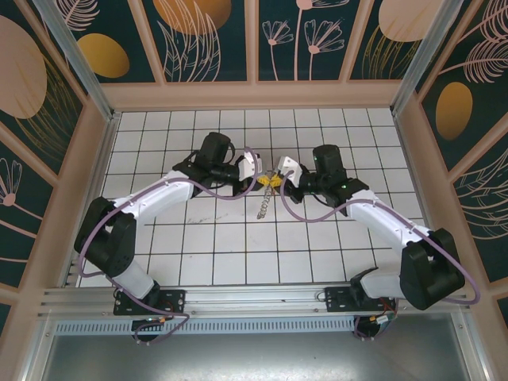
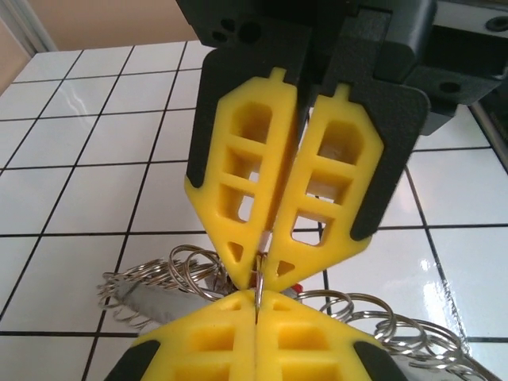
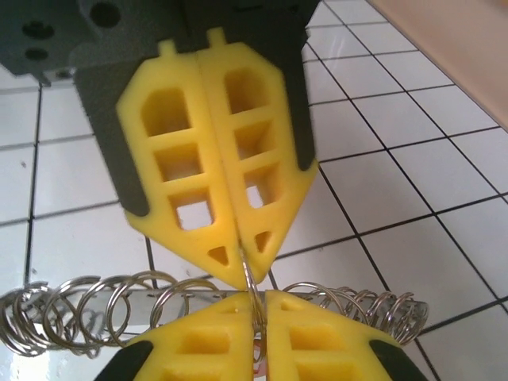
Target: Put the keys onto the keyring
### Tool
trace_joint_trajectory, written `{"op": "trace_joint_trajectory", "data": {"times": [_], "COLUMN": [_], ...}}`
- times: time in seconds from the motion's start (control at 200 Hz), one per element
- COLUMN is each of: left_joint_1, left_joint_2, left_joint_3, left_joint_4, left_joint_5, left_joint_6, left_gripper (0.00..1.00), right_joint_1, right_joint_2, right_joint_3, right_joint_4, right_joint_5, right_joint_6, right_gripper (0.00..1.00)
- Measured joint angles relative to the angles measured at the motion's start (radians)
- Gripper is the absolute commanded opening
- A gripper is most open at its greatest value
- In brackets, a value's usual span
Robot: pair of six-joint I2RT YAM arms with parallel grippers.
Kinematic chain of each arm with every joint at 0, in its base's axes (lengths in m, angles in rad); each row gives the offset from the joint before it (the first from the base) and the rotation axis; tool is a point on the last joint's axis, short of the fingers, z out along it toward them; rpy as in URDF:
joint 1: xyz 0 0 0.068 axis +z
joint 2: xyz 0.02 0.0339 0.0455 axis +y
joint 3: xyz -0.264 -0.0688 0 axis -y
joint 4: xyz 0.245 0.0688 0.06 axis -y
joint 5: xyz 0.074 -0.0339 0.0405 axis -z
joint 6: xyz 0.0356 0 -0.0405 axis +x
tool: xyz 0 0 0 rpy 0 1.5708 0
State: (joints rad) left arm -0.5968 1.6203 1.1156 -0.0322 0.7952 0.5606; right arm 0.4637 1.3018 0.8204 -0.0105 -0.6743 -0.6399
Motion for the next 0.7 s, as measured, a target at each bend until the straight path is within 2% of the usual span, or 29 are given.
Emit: {"op": "trace_joint_trajectory", "data": {"times": [0.21,0.42,0.601,0.701], "left_joint_1": [0.004,0.012,0.012,0.009], "left_joint_2": [-0.004,-0.004,-0.006,-0.011], "left_joint_3": [-0.051,-0.076,-0.080,-0.073], "left_joint_4": [0.175,0.291,0.301,0.275], "left_joint_5": [0.086,0.124,0.114,0.106], "left_joint_6": [-0.122,-0.201,-0.206,-0.183], "left_gripper": [0.00,0.00,0.00,0.00], "right_joint_1": [-0.030,-0.043,-0.043,-0.043], "right_joint_2": [-0.037,-0.053,-0.064,-0.073], "right_joint_3": [-0.049,-0.051,-0.061,-0.064], "right_joint_4": [0.086,0.122,0.135,0.132], "right_joint_5": [-0.070,-0.088,-0.084,-0.079], "right_joint_6": [0.047,0.064,0.074,0.073], "right_gripper": [0.15,0.15,0.11,0.14]}}
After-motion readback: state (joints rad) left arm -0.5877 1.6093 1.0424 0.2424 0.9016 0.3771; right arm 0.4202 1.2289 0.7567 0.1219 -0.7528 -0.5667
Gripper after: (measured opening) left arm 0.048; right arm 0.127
